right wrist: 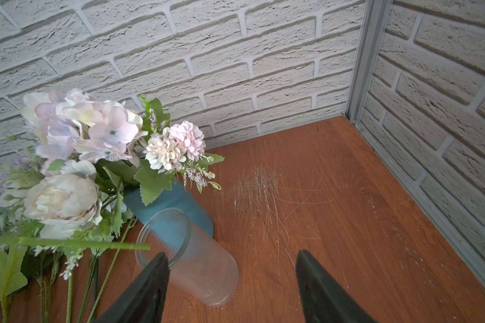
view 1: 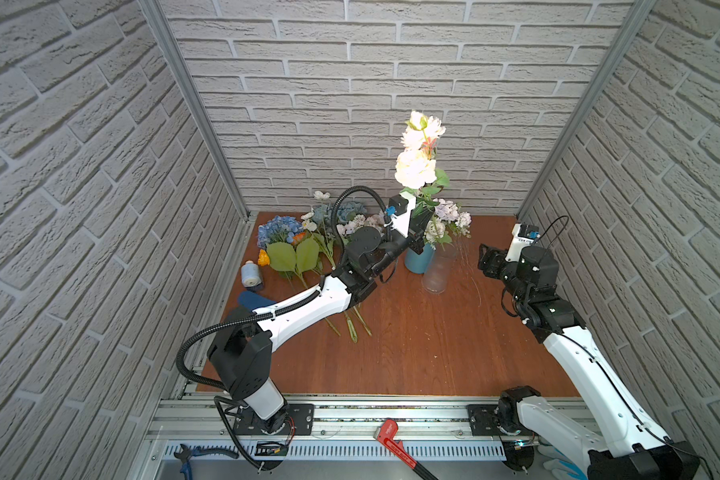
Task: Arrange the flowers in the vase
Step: 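Open the right gripper and draw it back while the left gripper lifts the rose, then carry the rose stem with the left gripper over the teal vase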
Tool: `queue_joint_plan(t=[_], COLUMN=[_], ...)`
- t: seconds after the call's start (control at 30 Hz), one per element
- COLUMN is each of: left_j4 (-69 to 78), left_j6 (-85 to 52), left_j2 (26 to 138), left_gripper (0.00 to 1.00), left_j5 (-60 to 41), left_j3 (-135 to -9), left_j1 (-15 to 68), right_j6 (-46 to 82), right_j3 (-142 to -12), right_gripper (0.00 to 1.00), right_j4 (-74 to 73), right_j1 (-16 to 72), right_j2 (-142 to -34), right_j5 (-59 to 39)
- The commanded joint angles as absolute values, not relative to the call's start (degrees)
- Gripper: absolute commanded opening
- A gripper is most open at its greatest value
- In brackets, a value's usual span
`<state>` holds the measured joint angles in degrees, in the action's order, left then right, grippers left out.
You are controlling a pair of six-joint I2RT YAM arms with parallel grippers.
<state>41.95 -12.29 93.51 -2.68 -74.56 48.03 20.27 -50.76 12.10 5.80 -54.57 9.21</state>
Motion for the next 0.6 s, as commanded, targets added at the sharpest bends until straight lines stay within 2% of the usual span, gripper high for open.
queue_joint_plan(t=[0.0, 0.27, 0.57], left_j4=[43.86, 47.81, 47.29], left_j6=[-6.44, 1.48, 4.28], left_j2=[96.49, 100.05, 98.68], left_gripper=[0.00, 0.00, 0.00], left_j5=[-1.71, 4.07, 4.22], left_j3=[-77.34, -79.62, -80.95], left_j1=[48.30, 48.25, 47.90], right_j6=[21.07, 20.83, 21.09], right_j3=[-50.14, -49.75, -48.87], right_gripper=[0.73, 0.72, 0.72], right_j4=[8.47, 7.83, 6.77], right_j1=[5.28, 5.17, 5.08], right_j2=[-53.96, -54.05, -55.53], right_j5=[7.68, 5.83, 5.27])
